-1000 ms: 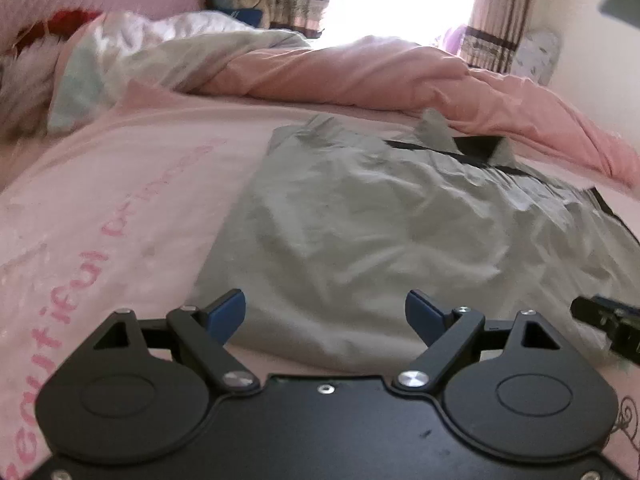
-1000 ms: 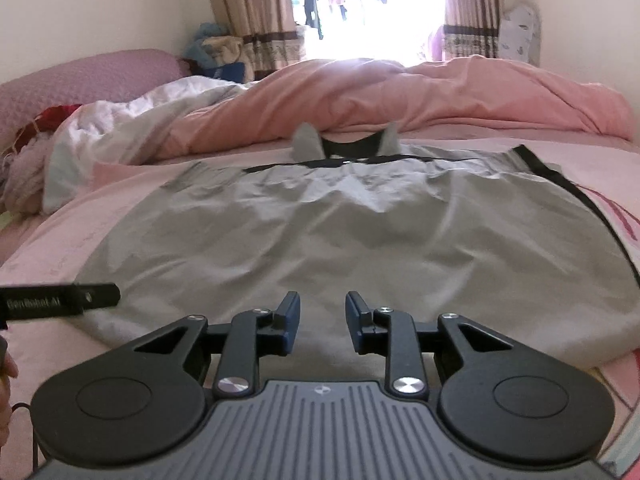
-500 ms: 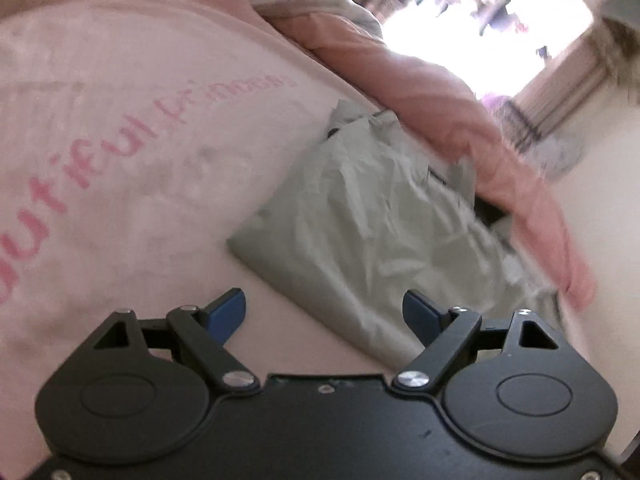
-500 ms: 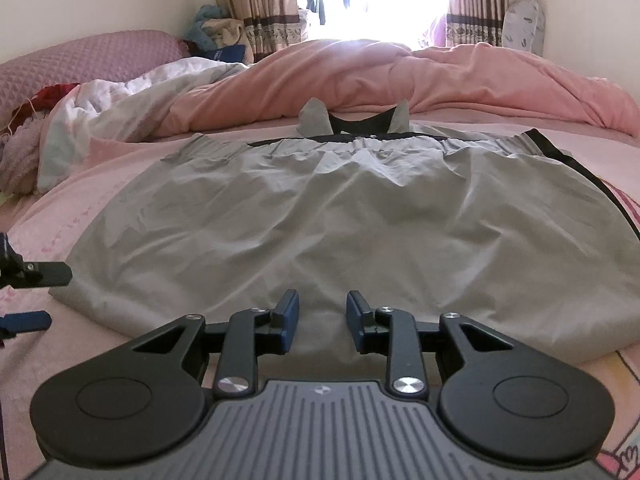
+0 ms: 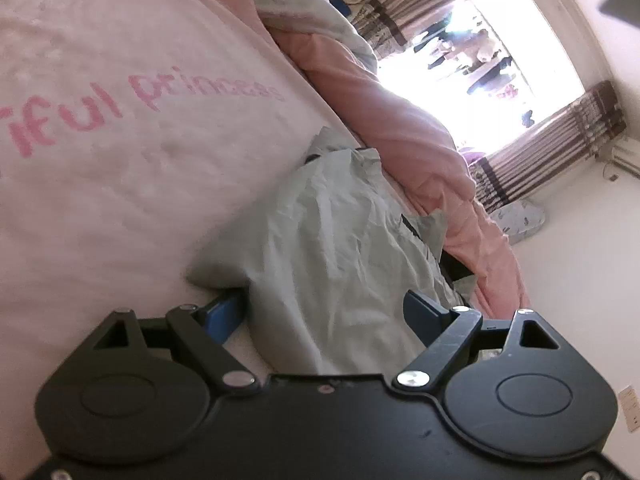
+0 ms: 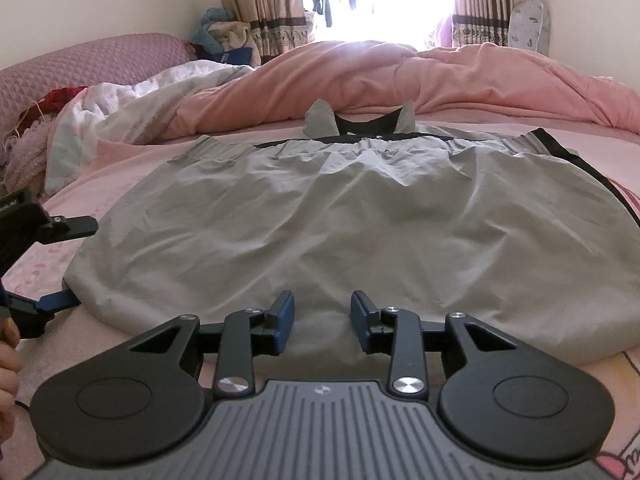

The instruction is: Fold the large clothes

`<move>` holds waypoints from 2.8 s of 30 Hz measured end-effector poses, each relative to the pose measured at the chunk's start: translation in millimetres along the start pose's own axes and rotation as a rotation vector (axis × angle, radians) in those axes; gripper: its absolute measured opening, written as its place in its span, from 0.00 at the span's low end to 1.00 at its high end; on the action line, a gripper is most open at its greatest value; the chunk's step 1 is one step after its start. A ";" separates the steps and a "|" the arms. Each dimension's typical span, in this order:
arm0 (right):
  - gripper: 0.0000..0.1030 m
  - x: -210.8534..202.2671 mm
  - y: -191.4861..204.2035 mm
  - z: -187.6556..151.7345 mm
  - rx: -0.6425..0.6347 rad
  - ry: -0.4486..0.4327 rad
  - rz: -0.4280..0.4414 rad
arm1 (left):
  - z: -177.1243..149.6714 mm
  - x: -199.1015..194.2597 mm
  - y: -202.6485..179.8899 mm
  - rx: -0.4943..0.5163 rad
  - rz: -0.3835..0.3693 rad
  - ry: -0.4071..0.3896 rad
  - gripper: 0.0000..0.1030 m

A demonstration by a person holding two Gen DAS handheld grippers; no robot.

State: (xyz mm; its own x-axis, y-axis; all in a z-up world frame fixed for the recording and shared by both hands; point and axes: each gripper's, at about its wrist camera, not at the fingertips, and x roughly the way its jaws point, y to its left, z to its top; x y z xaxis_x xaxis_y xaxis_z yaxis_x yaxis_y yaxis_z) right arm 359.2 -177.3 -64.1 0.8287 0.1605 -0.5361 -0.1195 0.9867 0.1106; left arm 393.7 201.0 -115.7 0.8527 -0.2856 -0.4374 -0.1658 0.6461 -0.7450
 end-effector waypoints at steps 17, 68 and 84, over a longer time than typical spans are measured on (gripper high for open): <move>0.46 3.7 -0.4 -0.3 -0.010 -0.006 0.017 | 30.0 47.6 -10.9 0.041 -0.005 0.029 0.83; 0.46 -108.0 -187.9 -27.2 0.355 -0.115 -0.310 | -157.4 125.7 -280.7 0.514 -0.478 0.405 0.07; 0.74 -98.2 -193.1 -20.0 0.590 -0.178 0.158 | -131.5 27.8 -216.0 0.862 -0.207 0.146 0.67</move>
State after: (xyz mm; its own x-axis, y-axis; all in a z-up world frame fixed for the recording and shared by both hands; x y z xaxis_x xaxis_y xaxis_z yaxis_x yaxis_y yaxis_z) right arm 290.0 -383.0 -49.6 0.9100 0.2460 -0.3339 0.0314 0.7619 0.6470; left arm 388.1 -39.5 -33.2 0.7431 -0.5041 -0.4401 0.4636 0.8621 -0.2048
